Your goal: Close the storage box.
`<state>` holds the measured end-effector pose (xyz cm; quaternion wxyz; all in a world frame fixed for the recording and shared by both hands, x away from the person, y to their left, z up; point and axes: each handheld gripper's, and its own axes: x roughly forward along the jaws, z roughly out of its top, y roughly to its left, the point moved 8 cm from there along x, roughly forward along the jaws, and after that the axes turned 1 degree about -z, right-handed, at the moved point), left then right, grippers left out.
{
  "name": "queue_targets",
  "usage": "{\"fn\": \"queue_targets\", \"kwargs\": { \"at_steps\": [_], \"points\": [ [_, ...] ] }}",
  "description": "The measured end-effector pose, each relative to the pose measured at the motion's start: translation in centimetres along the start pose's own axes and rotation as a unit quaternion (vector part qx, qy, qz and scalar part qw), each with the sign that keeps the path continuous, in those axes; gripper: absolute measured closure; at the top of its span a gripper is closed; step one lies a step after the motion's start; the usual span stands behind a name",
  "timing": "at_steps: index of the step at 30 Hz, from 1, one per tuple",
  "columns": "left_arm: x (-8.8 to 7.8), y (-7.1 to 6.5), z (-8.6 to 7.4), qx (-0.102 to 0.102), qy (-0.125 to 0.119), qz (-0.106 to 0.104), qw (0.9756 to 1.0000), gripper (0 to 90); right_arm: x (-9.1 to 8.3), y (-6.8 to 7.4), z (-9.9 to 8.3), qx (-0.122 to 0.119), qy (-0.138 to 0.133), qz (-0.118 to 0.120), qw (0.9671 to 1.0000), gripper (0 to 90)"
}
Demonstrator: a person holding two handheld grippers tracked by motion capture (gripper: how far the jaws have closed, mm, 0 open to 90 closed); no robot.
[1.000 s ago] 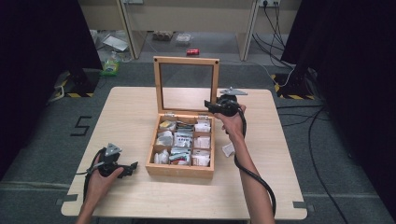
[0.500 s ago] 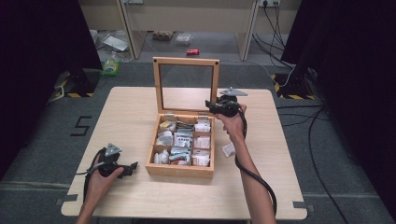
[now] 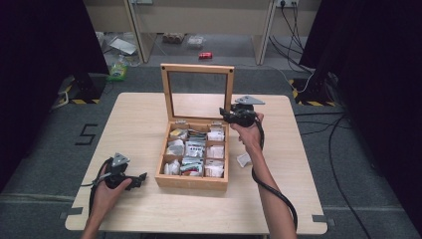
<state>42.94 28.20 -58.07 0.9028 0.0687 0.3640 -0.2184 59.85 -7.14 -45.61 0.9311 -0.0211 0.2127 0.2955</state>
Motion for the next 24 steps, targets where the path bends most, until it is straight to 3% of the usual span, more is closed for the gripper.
{"fn": "queue_targets", "kwargs": {
  "at_steps": [24],
  "points": [
    [0.0, 0.0, 0.0, 0.0, 0.0, 0.0, 1.0, 0.0, -2.0, 0.8, -0.1, -0.005, -0.012, 0.001, 0.9999, 60.2]
  ]
}}
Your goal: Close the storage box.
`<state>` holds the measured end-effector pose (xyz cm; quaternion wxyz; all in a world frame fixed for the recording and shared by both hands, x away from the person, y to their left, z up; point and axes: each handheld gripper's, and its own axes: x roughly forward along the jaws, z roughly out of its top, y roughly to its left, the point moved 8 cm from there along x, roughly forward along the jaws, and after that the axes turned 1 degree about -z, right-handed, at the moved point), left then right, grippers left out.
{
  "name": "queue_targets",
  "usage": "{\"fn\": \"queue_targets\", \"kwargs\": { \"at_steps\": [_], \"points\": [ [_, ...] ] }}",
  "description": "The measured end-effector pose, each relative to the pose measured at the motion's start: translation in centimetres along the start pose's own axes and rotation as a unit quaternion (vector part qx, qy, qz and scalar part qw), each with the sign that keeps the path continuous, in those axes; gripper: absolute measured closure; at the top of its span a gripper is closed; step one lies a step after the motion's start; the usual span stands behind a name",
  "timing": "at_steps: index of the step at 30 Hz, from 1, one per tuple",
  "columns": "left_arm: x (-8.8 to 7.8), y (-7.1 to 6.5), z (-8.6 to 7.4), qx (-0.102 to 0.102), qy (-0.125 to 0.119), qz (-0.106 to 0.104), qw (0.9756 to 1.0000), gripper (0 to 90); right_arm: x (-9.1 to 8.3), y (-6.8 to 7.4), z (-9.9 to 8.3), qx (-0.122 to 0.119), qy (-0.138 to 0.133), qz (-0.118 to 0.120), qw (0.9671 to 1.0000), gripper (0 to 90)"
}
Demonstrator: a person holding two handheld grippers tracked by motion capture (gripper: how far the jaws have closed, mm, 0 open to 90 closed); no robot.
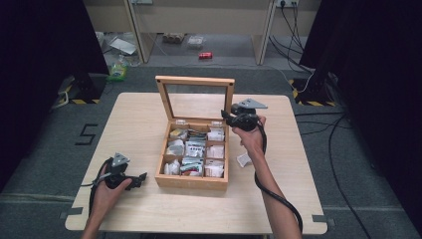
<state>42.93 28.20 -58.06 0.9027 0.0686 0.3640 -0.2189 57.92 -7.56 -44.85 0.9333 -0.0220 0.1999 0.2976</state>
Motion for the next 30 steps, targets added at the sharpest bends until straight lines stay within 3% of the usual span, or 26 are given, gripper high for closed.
{"fn": "queue_targets", "kwargs": {
  "at_steps": [16, 19, 26, 30],
  "points": [
    [-0.1, -0.1, -0.1, 0.0, 0.001, 0.0, 1.0, 0.0, -1.4, 0.7, -0.5, 0.02, 0.004, 0.003, 0.9998, 58.9],
    [-0.1, -0.1, -0.1, 0.0, 0.001, 0.0, 1.0, 0.0, -1.7, 0.8, -0.6, 0.032, 0.002, 0.014, 0.9994, 57.8],
    [-0.1, -0.1, -0.1, -0.001, 0.0, 0.0, 1.0, 0.0, -2.2, 1.1, -1.2, 0.029, 0.004, 0.025, 0.9993, 56.8],
    [-0.1, -0.1, -0.1, -0.001, 0.0, 0.0, 1.0, 0.0, -2.5, 1.3, -1.4, 0.04, 0.003, 0.035, 0.9986, 55.2]
  ]
}}
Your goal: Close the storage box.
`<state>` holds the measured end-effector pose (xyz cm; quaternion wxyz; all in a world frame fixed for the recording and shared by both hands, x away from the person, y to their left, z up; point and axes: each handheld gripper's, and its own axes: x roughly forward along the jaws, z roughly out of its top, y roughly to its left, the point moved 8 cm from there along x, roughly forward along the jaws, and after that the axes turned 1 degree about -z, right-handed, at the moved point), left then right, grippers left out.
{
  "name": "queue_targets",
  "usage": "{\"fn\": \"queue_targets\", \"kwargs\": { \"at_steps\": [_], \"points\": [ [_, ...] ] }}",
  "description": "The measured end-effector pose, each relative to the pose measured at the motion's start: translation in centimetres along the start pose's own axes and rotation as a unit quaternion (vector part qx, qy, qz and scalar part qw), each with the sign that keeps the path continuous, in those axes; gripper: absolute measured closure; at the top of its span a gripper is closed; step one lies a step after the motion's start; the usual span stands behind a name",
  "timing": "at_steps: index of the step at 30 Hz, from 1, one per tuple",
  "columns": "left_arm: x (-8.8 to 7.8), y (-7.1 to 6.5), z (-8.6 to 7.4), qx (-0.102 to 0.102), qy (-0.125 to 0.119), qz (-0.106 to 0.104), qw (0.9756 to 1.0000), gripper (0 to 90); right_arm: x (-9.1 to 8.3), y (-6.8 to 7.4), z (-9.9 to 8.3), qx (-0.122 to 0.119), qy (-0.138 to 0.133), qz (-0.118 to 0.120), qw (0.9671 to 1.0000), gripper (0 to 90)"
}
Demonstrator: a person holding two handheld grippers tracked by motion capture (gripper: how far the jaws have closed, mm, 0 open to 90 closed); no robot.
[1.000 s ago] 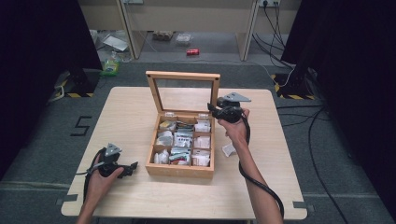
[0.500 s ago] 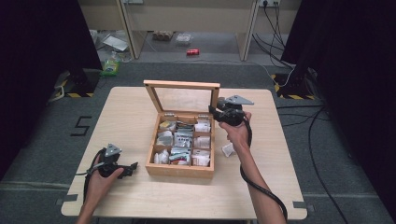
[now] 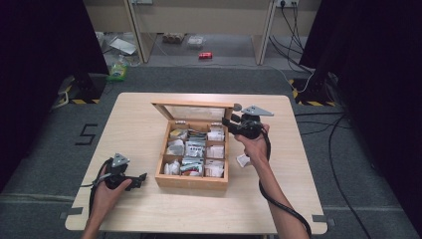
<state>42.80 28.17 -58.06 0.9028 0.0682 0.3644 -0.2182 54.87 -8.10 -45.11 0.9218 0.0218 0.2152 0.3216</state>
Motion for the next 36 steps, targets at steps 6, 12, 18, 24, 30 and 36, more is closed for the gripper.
{"fn": "queue_targets", "kwargs": {
  "at_steps": [6, 12, 18, 24, 30, 36],
  "points": [
    [0.0, 0.0, 0.0, 0.0, 0.0, 0.0, 1.0, 0.0, -0.6, 0.3, -0.2, 0.002, -0.005, 0.014, 0.9999, 55.3],
    [0.0, 0.0, 0.0, 0.0, 0.0, 0.0, 1.0, 0.0, -1.2, 0.7, -0.3, -0.004, -0.004, 0.018, 0.9998, 55.9],
    [0.0, 0.0, 0.0, 0.0, 0.0, 0.0, 1.0, 0.0, -1.5, 0.9, -0.8, -0.014, -0.001, 0.023, 0.9996, 55.8],
    [0.0, 0.0, 0.0, 0.0, 0.0, 0.0, 1.0, 0.0, -1.7, 1.0, -1.5, -0.012, 0.004, 0.027, 0.9996, 55.5],
    [0.0, 0.0, 0.0, 0.0, 0.0, 0.0, 1.0, 0.0, -2.0, 1.2, -2.0, -0.014, 0.008, 0.031, 0.9994, 55.5],
    [0.0, 0.0, 0.0, 0.001, 0.0, 0.0, 1.0, 0.0, -2.2, 1.4, -2.5, -0.016, 0.011, 0.034, 0.9993, 55.2]
  ]
}}
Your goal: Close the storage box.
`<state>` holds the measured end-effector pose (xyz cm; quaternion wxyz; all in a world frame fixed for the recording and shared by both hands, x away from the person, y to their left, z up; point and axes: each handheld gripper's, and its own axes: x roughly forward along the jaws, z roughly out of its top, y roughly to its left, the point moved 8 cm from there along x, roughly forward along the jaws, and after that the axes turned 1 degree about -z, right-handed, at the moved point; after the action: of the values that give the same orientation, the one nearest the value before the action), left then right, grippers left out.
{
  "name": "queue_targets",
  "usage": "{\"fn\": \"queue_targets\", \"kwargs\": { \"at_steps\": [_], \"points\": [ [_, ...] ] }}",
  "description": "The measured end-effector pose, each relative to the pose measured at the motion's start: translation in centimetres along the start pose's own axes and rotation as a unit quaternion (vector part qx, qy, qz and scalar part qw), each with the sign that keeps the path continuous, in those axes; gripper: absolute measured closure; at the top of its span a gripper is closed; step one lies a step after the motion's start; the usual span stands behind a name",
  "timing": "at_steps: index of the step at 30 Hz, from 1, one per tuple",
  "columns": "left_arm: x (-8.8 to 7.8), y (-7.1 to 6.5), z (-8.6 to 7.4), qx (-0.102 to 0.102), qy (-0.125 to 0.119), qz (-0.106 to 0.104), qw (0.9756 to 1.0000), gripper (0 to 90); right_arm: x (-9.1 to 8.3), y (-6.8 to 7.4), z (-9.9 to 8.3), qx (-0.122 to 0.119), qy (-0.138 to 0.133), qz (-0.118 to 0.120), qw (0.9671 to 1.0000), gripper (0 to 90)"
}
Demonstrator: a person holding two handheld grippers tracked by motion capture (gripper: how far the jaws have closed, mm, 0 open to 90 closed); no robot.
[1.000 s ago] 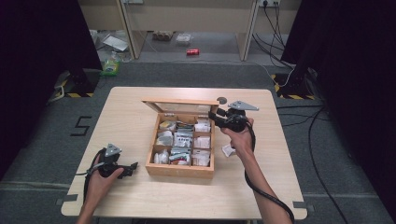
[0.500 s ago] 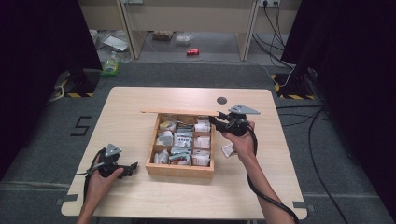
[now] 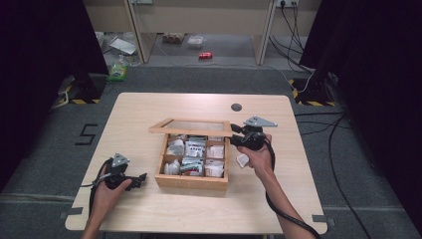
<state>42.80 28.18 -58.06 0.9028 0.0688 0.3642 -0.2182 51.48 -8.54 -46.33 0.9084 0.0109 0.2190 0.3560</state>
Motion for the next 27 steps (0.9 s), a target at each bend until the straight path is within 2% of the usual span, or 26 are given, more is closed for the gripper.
{"fn": "queue_targets", "kwargs": {
  "at_steps": [27],
  "points": [
    [0.0, 0.0, 0.0, 0.0, 0.0, 0.0, 1.0, 0.0, -0.6, 0.7, -1.8, 0.009, 0.003, 0.018, 0.9998, 55.1]
  ]
}}
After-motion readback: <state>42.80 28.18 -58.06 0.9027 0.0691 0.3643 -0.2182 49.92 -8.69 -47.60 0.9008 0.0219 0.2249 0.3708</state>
